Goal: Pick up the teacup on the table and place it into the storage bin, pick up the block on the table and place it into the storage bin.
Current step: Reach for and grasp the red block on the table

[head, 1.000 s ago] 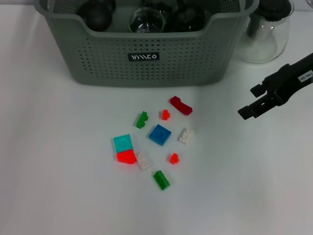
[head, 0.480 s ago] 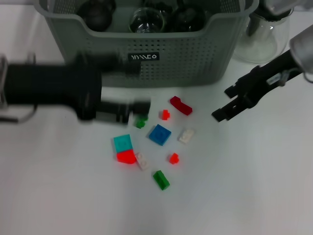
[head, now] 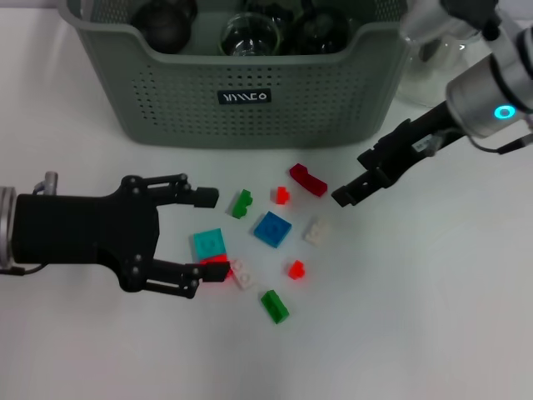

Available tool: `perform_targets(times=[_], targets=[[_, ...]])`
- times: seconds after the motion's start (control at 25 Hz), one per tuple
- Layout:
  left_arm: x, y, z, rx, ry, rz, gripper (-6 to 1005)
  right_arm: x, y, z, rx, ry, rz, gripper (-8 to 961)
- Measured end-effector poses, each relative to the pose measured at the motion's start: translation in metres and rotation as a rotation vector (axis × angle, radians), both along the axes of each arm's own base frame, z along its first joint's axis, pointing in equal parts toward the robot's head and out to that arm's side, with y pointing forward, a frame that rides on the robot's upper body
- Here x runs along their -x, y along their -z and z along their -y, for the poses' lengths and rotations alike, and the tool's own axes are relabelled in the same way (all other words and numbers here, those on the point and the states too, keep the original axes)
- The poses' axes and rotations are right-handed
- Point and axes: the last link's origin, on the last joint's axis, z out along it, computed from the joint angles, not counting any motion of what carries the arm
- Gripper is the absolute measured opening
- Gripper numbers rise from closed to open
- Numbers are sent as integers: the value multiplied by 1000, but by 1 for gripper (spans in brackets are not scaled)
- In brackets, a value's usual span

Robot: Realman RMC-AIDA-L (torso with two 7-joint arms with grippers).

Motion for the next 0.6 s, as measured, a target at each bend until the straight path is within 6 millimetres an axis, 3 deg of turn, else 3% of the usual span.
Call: perform_targets(times=[0.32,0.6], targets=[[7,12,-2,14,6,-40,891,-1,28,-2,-31,16,19,885],[7,13,-5,19,6,-39,892,3,38,-3,-48,-8,8,882]])
